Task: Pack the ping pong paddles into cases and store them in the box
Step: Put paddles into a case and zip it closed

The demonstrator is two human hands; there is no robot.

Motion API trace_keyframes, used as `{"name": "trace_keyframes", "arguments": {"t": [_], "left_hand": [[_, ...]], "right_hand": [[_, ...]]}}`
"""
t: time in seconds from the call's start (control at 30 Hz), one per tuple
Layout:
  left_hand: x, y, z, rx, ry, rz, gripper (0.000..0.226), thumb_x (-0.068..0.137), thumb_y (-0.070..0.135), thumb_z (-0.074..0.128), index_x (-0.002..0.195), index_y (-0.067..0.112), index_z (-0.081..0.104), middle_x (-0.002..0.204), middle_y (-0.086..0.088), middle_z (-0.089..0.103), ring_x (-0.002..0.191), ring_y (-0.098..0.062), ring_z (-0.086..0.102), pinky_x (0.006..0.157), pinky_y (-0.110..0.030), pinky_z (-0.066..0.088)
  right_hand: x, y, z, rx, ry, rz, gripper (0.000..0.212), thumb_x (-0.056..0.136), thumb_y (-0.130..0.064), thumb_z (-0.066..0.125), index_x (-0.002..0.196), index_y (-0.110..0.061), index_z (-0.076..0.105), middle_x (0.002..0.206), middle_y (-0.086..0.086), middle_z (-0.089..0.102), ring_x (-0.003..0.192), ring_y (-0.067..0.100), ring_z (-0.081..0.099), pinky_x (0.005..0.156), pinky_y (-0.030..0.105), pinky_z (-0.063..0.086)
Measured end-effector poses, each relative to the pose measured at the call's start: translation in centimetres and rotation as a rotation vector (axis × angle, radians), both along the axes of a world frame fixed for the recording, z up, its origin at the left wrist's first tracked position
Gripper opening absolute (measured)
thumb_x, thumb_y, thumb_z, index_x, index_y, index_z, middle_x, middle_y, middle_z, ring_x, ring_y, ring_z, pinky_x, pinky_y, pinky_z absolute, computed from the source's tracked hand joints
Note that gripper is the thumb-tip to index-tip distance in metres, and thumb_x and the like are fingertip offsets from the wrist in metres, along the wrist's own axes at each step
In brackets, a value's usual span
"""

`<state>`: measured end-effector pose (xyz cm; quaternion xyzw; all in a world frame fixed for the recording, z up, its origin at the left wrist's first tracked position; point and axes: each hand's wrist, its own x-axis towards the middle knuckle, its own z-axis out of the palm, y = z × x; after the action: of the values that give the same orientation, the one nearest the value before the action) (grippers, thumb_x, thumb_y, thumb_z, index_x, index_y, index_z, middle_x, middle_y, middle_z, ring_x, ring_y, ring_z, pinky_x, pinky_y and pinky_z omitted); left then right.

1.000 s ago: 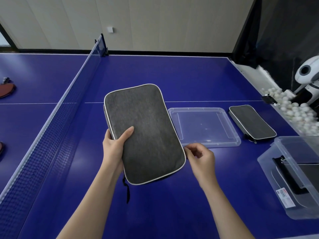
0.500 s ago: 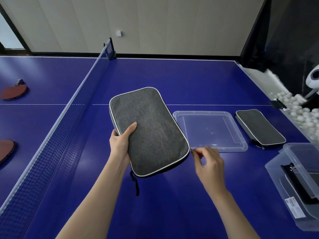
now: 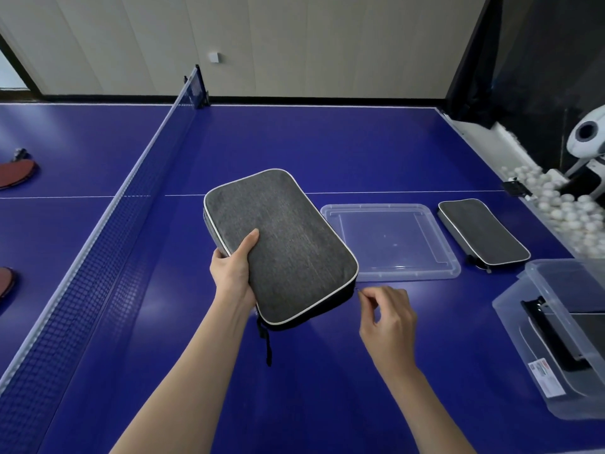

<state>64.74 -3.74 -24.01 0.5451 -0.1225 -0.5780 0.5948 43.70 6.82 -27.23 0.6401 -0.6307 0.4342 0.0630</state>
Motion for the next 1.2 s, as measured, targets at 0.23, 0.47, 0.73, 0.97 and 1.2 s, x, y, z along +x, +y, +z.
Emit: {"name": "trace_keyframes", "arguments": {"t": [0.23,0.47,0.73,0.97,1.2], "left_hand": [[1.0,0.3,-0.7,0.096,0.089,-0.161,0.067,0.065,0.021,0.087,0.122,0.008,0.055,0.112,-0.011,0.069,0.094,-0.03,0.07,0.063,-0.043,0.059],[0.8,0.8,-1.2,0.125,0.11,-0.196,0.065,0.067,0.024,0.086,0.123,0.007,0.058,0.111,-0.011,0.071,0.095,-0.029,0.071,0.069,-0.043,0.059],[0.1,1.7,-1.8,0.138,0.247,-0.407,0.042,0.074,0.03,0.076,0.11,0.011,0.065,0.095,-0.009,0.076,0.08,-0.026,0.074,0.053,-0.038,0.058],[-1.3,2.1,-1.9,0.138,0.28,-0.371,0.043,0.077,0.032,0.076,0.113,0.012,0.063,0.096,-0.009,0.076,0.08,-0.026,0.074,0.057,-0.038,0.058],[-1.7,2.4,-2.1,0.139,0.271,-0.359,0.051,0.073,0.034,0.078,0.117,0.012,0.063,0.103,-0.009,0.074,0.087,-0.026,0.073,0.061,-0.038,0.058]], "right_hand": [[-1.7,1.0,0.9,0.054,0.005,0.065,0.016,0.074,0.009,0.074,0.073,-0.003,0.064,0.067,0.001,0.06,0.064,0.02,0.052,0.051,0.027,0.041],[-0.7,1.7,1.5,0.065,-0.015,0.079,0.018,0.075,0.01,0.072,0.073,-0.005,0.062,0.068,-0.001,0.059,0.066,0.016,0.048,0.054,0.024,0.038],[-1.1,0.9,4.8,-0.037,-0.152,0.101,0.01,0.089,-0.01,0.055,0.081,-0.005,0.058,0.101,0.003,0.067,0.092,0.015,0.06,0.077,0.023,0.046],[-0.7,0.6,5.8,-0.06,-0.132,0.153,0.016,0.092,-0.012,0.048,0.086,-0.004,0.06,0.097,0.0,0.07,0.086,0.023,0.068,0.073,0.028,0.051],[-1.3,0.9,5.6,-0.046,-0.055,0.193,0.015,0.093,-0.012,0.046,0.085,-0.003,0.055,0.099,0.001,0.069,0.084,0.025,0.067,0.067,0.032,0.053]]}}
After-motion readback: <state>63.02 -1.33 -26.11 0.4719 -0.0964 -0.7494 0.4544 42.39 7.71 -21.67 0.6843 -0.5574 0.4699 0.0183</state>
